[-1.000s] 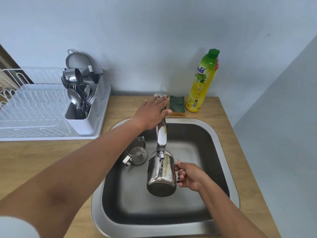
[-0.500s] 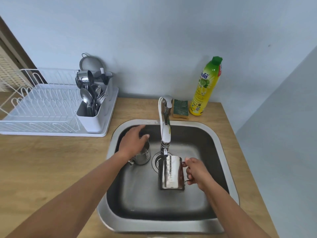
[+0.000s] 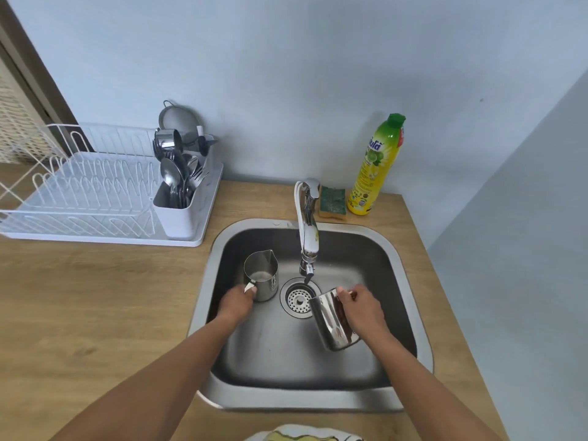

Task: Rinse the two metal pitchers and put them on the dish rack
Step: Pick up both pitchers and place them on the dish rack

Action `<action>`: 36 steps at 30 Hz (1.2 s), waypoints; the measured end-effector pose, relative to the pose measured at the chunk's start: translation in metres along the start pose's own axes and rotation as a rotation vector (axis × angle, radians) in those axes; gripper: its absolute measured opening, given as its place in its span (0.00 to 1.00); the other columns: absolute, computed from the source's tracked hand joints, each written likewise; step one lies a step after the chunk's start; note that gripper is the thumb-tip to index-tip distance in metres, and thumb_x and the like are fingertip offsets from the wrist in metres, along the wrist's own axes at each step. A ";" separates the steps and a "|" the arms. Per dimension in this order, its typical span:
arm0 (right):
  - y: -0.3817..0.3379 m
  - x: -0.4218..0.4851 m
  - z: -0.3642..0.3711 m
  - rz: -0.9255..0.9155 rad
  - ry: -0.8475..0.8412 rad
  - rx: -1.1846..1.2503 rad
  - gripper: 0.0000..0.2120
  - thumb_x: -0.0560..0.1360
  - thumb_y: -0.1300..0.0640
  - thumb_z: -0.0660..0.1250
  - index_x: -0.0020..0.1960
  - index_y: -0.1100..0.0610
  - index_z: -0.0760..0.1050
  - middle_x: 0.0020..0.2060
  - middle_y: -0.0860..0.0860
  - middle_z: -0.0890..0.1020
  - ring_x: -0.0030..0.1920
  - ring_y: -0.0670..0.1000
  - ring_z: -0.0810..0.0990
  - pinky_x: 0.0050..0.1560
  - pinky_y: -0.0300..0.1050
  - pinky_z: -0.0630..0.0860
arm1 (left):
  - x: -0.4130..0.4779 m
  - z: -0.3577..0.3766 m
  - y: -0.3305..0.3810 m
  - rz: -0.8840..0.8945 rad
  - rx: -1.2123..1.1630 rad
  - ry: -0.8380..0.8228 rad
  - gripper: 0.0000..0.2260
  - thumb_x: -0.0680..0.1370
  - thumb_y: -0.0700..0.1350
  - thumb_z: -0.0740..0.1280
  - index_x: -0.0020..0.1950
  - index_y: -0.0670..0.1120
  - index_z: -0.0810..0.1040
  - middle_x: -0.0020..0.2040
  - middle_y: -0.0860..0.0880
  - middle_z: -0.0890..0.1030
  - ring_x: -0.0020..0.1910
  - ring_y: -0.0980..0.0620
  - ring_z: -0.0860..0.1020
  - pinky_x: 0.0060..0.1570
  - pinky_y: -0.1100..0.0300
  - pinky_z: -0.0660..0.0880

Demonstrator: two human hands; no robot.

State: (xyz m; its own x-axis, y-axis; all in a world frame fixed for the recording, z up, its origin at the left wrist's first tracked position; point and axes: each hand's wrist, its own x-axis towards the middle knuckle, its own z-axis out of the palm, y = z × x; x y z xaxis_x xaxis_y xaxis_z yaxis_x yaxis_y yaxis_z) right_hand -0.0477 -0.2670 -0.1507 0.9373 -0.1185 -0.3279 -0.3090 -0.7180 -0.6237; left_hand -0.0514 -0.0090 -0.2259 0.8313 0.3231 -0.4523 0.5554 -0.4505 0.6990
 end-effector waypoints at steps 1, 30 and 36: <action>0.000 0.000 -0.001 0.014 0.017 0.029 0.13 0.81 0.46 0.60 0.49 0.57 0.70 0.38 0.49 0.75 0.42 0.53 0.75 0.42 0.45 0.67 | -0.003 0.000 0.000 0.027 -0.032 -0.005 0.14 0.81 0.49 0.61 0.39 0.45 0.76 0.43 0.42 0.81 0.45 0.42 0.78 0.42 0.54 0.68; -0.003 -0.067 0.033 -0.621 -0.013 -1.180 0.15 0.79 0.58 0.63 0.65 0.59 0.70 0.61 0.58 0.78 0.62 0.59 0.75 0.61 0.59 0.68 | -0.086 -0.039 0.051 1.078 1.583 -0.095 0.16 0.80 0.48 0.64 0.66 0.44 0.77 0.62 0.43 0.81 0.61 0.42 0.77 0.59 0.48 0.72; -0.003 -0.082 0.036 -0.713 -0.041 -1.329 0.14 0.77 0.65 0.60 0.63 0.62 0.71 0.58 0.60 0.78 0.58 0.60 0.75 0.59 0.57 0.69 | -0.092 -0.032 0.041 1.139 1.646 -0.043 0.14 0.80 0.40 0.62 0.65 0.39 0.76 0.59 0.39 0.81 0.58 0.40 0.78 0.62 0.46 0.71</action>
State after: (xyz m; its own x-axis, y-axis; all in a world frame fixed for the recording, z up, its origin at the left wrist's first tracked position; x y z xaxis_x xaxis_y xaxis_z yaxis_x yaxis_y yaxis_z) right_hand -0.1293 -0.2308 -0.1476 0.8119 0.5151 -0.2747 0.5834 -0.6986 0.4143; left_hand -0.1061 -0.0304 -0.1378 0.7371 -0.6155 -0.2791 -0.6665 -0.5938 -0.4508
